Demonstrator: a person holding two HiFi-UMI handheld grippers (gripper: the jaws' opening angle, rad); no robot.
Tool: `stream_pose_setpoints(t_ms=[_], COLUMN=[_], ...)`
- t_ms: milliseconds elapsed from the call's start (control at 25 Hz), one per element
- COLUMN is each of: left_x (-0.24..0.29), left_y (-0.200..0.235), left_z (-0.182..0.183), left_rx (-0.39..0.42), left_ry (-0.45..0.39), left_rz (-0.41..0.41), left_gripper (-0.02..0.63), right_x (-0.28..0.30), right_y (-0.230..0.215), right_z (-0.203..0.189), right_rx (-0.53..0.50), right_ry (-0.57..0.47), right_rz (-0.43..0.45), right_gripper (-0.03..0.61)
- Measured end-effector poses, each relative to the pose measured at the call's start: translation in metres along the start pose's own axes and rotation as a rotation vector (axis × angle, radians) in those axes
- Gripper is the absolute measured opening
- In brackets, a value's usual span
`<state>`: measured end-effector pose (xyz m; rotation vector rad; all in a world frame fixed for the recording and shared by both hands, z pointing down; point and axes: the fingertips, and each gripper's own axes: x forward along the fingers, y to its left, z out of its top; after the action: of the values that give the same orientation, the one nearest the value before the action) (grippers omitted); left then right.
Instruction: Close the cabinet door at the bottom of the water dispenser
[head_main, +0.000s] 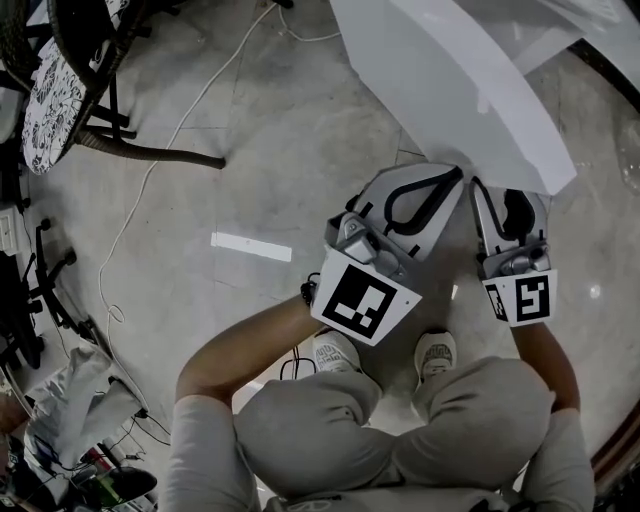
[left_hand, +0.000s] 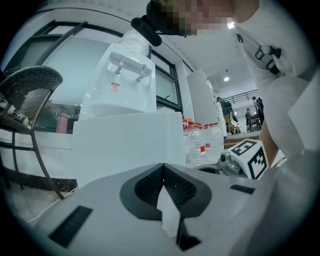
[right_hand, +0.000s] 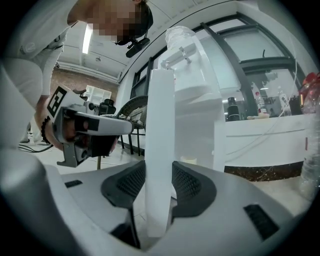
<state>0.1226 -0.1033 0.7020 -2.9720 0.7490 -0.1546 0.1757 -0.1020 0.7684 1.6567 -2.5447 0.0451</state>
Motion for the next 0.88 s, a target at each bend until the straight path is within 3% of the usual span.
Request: stream_pose_setpoints(t_ms=[400, 880], left_x=[0.033, 0.077], left_y=[-0.018, -0.014], left_z=[-0.006, -0.005], left_rx=[0.017, 0.023], left_ry=[0.005, 0.023], left_rz=[-0.062, -0.079], left_gripper=[0.008, 0.008], right_x=[0.004, 0.012], right_y=[-0.023, -0.055], right_z=[0.002, 0.003], right_rx=[0.006, -0.004], right_ry=[-0.012, -0.012], right_rz=[-0.013, -0.035], right_gripper=[0.176, 0.186])
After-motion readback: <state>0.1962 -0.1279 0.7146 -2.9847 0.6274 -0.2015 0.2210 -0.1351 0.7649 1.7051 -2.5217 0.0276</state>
